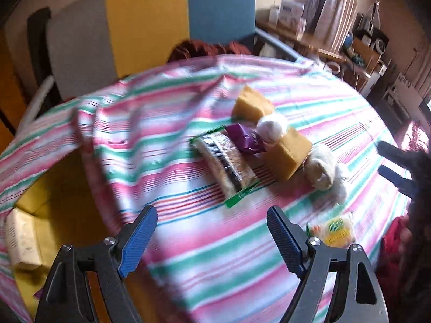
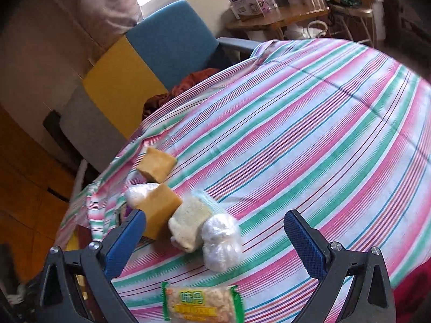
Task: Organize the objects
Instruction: 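Move both tools back from the tray to the pile, then grasp the clear cracker packet with green ends using the left tool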
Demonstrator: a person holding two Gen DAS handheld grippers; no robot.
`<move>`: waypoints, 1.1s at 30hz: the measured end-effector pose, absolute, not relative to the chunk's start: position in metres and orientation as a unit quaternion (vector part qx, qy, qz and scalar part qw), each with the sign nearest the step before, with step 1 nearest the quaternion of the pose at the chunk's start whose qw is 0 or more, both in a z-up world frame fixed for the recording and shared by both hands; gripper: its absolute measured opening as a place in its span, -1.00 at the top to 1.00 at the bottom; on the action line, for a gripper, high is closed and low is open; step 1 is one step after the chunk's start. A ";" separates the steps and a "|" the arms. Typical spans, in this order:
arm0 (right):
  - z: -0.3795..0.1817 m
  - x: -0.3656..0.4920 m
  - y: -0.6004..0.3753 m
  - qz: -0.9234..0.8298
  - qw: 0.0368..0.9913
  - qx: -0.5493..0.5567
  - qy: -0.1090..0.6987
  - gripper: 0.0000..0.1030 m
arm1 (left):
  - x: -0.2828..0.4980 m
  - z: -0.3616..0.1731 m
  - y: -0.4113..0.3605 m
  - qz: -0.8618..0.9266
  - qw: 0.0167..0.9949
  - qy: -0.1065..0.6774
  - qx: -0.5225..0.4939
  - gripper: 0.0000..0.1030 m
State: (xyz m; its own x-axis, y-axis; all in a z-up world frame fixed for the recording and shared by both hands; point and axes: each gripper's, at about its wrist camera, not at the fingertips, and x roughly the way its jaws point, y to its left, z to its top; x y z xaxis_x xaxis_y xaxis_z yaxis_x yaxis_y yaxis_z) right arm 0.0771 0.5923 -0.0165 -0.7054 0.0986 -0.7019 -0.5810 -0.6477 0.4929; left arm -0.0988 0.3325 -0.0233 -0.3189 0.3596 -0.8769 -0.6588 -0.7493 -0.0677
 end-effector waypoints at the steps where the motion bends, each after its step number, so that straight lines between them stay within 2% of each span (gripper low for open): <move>1: -0.016 0.077 0.592 0.847 0.196 -0.327 0.370 -1.00 | -0.104 -0.031 0.342 0.795 0.313 0.158 -0.495 -0.65; 18: -0.023 0.081 0.597 0.835 0.162 -0.327 0.412 -1.00 | -0.167 -0.096 0.406 0.787 0.280 0.163 -0.525 -0.63; 19: -0.024 0.080 0.597 0.835 0.163 -0.328 0.411 -1.00 | -0.162 -0.095 0.406 0.796 0.278 0.172 -0.510 -0.59; 21: -0.025 0.079 0.598 0.834 0.164 -0.331 0.410 -1.00 | -0.152 -0.095 0.405 0.802 0.271 0.188 -0.497 -0.33; 22: -0.025 0.079 0.598 0.833 0.165 -0.332 0.411 -1.00 | -0.149 -0.093 0.402 0.803 0.275 0.185 -0.496 -0.27; 24: -0.027 0.078 0.599 0.831 0.169 -0.334 0.411 -1.00 | -0.144 -0.091 0.396 0.803 0.277 0.184 -0.495 0.05; 25: -0.027 0.078 0.600 0.831 0.171 -0.336 0.410 -1.00 | -0.139 -0.089 0.393 0.801 0.279 0.188 -0.495 0.13; 33: -0.033 0.083 0.610 0.819 0.198 -0.337 0.419 -1.00 | -0.094 -0.090 0.372 0.794 0.307 0.201 -0.484 0.15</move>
